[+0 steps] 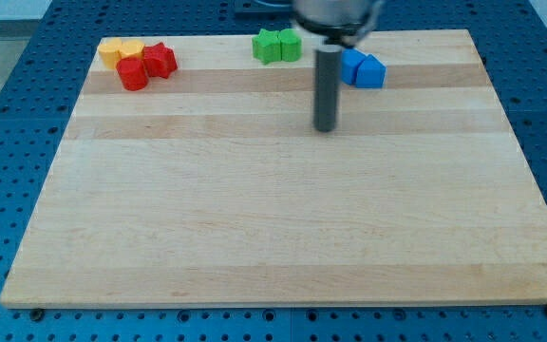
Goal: Point at blue triangle
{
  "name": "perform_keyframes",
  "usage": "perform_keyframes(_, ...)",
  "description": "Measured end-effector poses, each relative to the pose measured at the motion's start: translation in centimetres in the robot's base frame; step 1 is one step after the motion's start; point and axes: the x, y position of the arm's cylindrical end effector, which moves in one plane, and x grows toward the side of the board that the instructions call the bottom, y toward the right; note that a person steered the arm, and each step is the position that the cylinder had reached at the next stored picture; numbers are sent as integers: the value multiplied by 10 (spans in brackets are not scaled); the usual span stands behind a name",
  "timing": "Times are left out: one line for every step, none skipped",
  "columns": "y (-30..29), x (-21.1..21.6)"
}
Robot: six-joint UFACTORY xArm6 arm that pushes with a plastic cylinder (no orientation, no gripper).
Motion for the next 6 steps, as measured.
perform_keyframes(48,-7)
perform_keyframes(76,-22)
perform_keyframes(90,-42)
perform_keyframes(90,-76)
perform_keyframes(90,-107)
perform_keyframes(73,-125)
